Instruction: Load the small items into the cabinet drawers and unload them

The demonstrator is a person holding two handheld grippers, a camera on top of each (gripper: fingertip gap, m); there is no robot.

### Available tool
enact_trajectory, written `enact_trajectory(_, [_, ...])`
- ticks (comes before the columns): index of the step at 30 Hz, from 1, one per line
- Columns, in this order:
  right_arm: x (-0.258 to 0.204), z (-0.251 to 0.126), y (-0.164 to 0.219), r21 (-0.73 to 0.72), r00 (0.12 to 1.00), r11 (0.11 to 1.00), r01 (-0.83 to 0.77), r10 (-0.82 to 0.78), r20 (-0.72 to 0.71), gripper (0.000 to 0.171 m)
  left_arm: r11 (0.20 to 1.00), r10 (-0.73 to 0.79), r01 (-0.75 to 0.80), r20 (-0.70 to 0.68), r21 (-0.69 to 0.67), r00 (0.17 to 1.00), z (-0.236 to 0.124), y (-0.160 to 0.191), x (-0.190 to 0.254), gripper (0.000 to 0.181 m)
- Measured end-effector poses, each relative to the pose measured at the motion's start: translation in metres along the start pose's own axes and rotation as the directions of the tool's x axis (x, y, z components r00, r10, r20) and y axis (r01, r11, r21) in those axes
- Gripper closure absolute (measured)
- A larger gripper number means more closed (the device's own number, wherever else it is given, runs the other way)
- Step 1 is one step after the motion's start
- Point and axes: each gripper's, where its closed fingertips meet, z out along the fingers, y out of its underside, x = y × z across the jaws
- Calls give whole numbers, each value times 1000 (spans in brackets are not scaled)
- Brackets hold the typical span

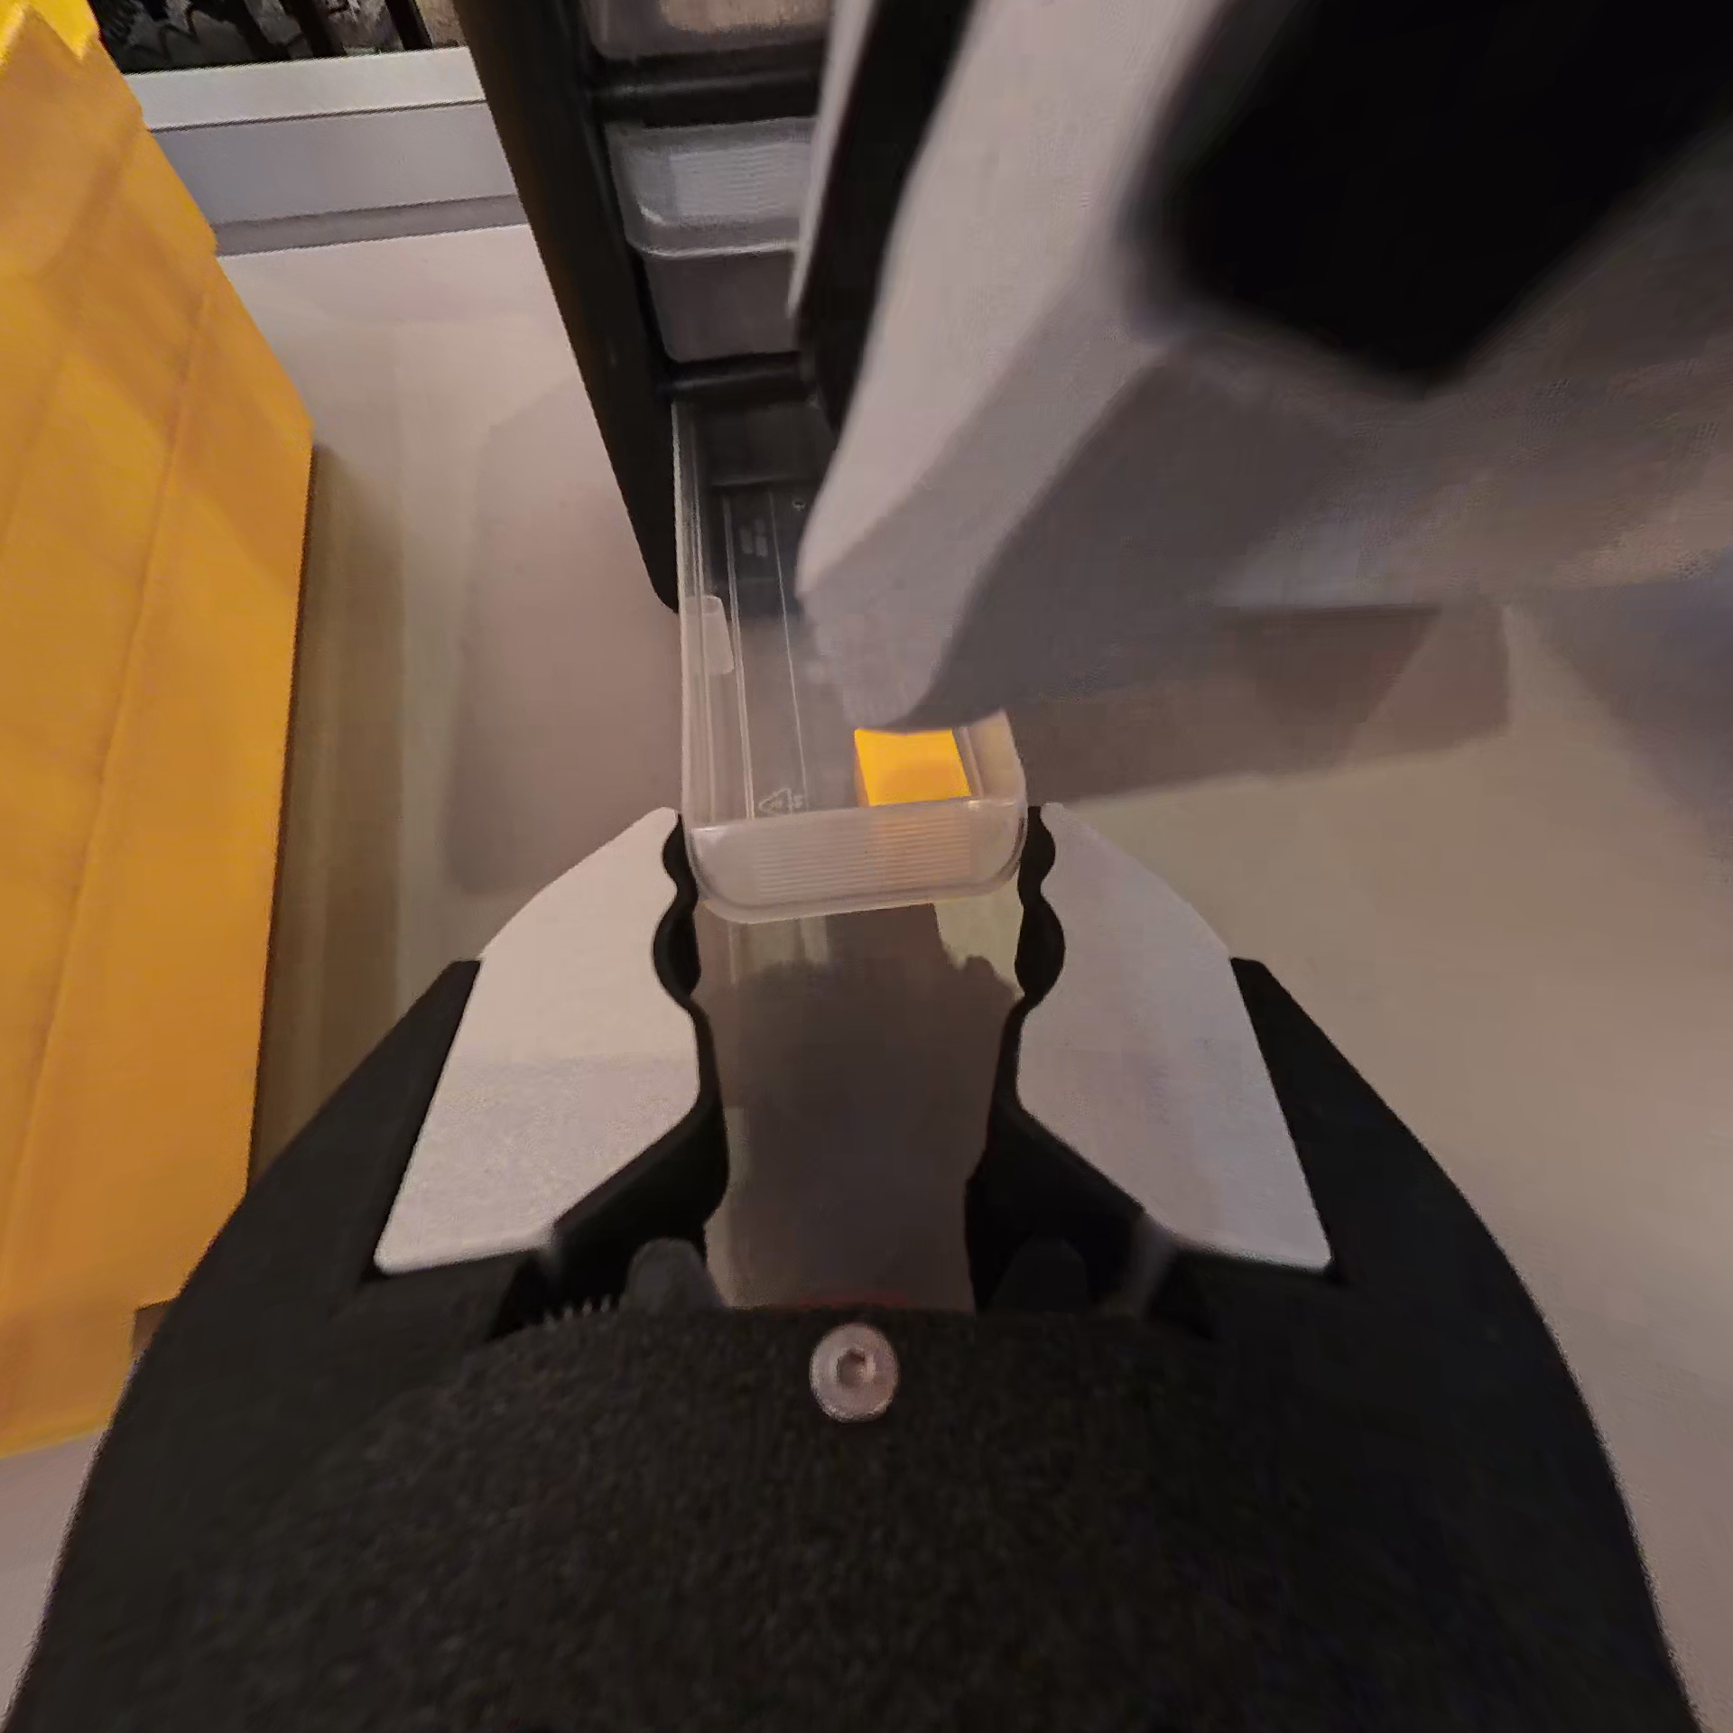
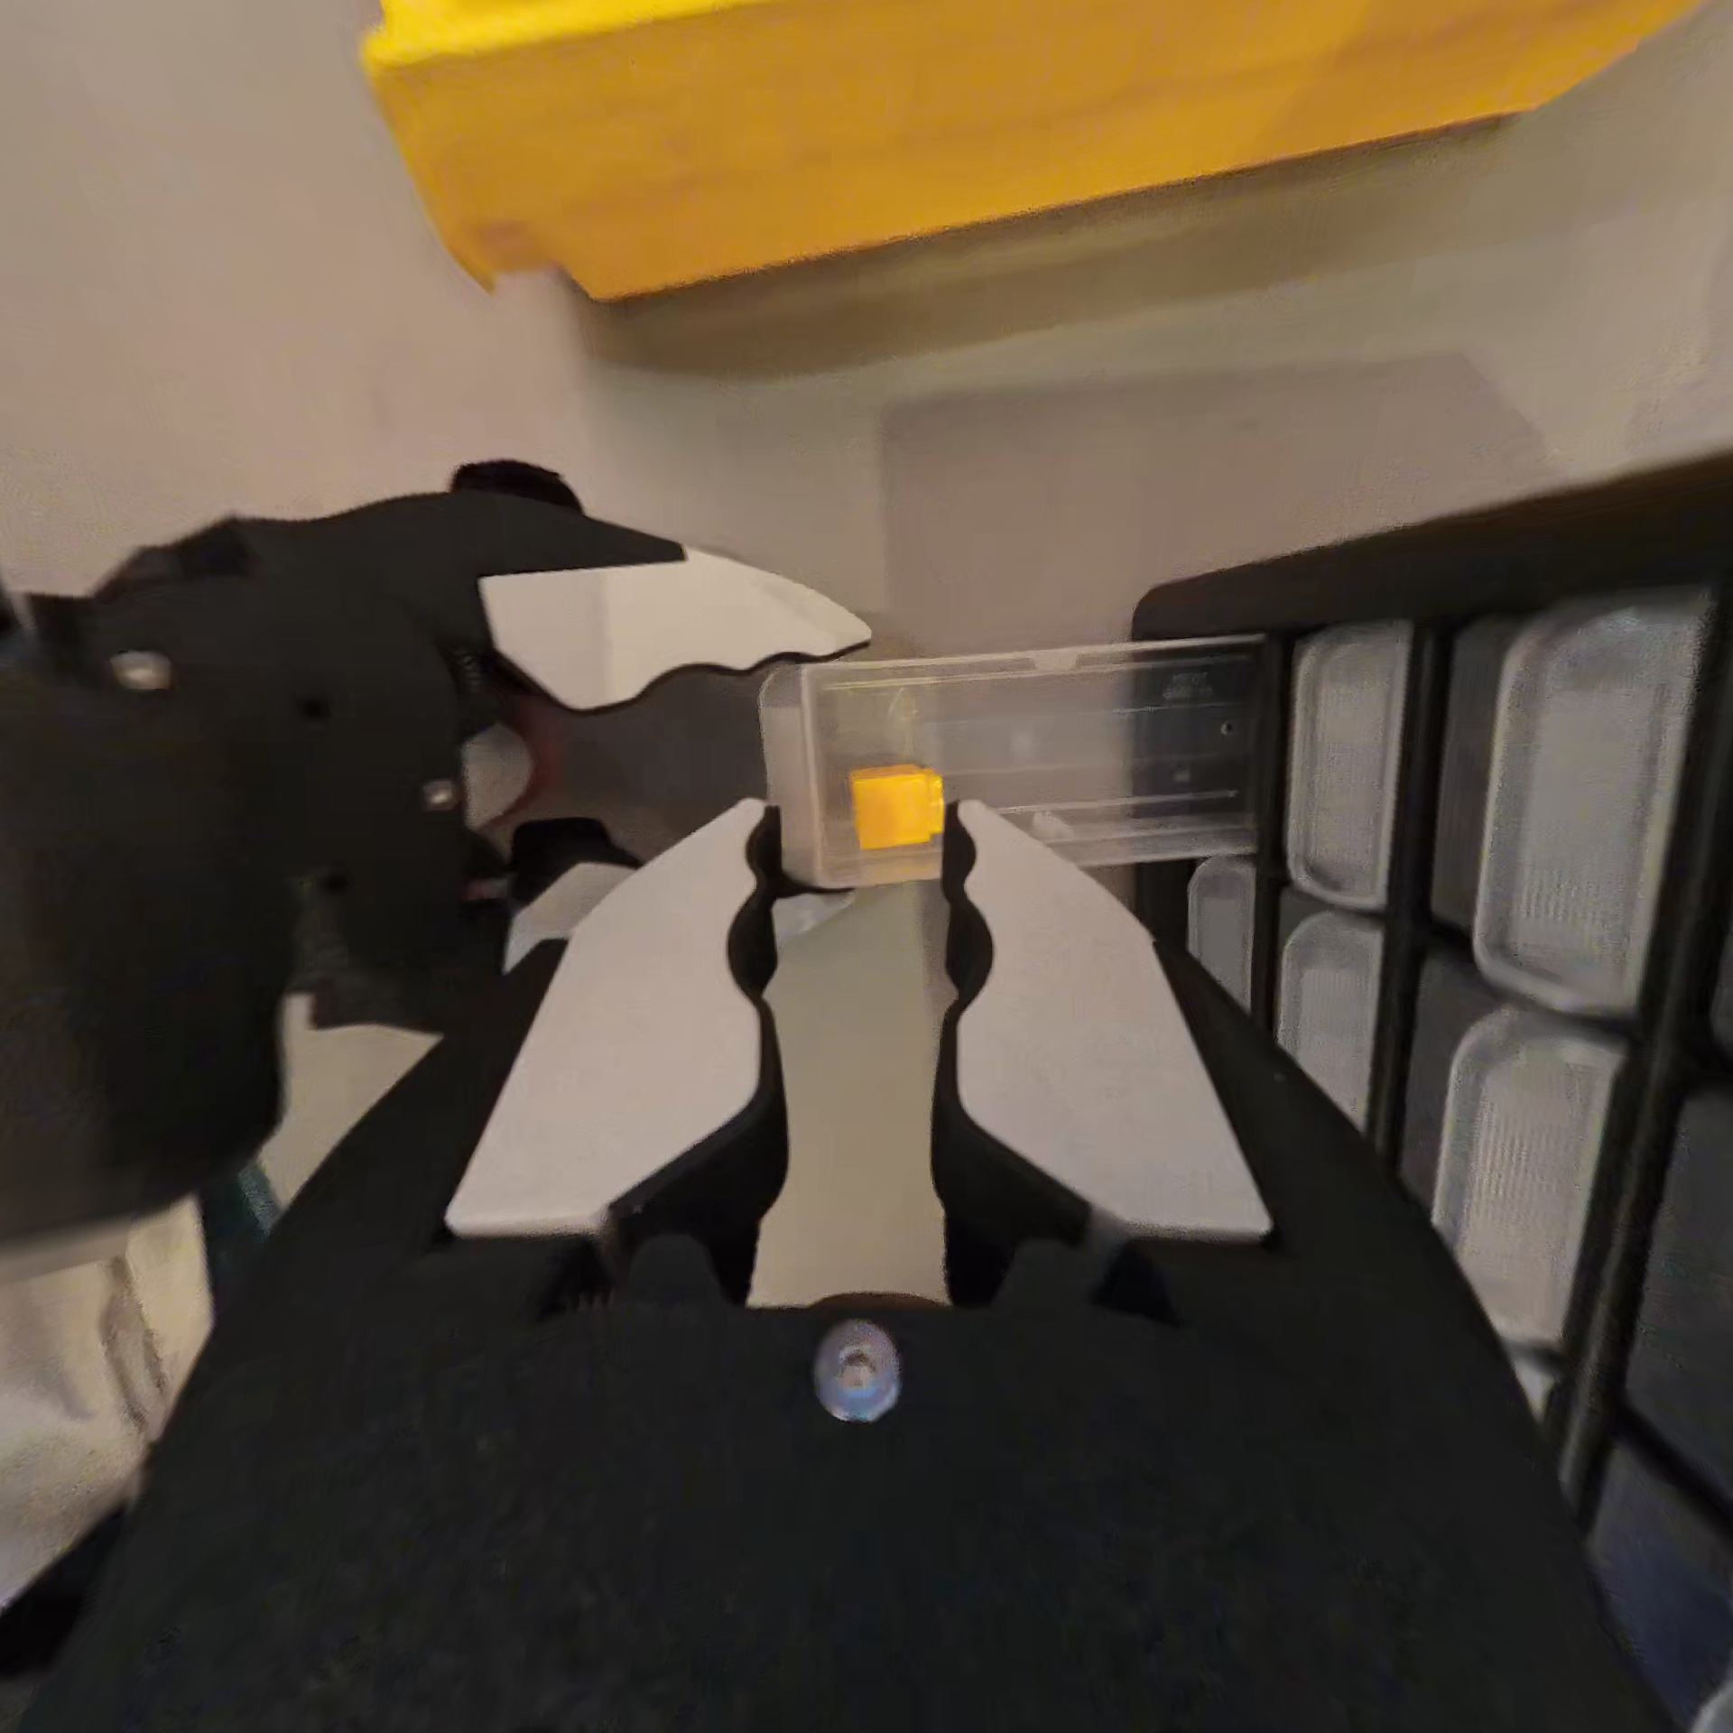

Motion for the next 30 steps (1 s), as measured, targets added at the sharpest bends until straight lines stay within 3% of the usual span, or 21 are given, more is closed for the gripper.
enact_trajectory(4, [4,21,0,-148,996,985,93,-92,10,139,1000,-15,15,-14,-1,1000,1,1,-2,115])
enact_trajectory(13, [15,45,19,-365,989,921,133,-97,115,144,999,-35,35,-32,3,999,1,0,-1,115])
enact_trajectory(22, [13,54,23,-381,975,907,181,-115,191,151,999,-37,36,-31,-28,999,3,4,-2,115])
enact_trajectory(25, [20,54,22,-366,977,911,190,-141,158,171,999,-33,32,-32,-24,999,3,3,-2,115])
enact_trajectory(28, [26,52,21,-350,981,920,178,-138,138,171,1000,-30,30,-33,-8,999,2,1,-2,115])
enact_trajectory(30, [27,49,19,-330,982,928,173,-135,135,160,999,-37,36,-36,-13,999,3,1,-2,115])
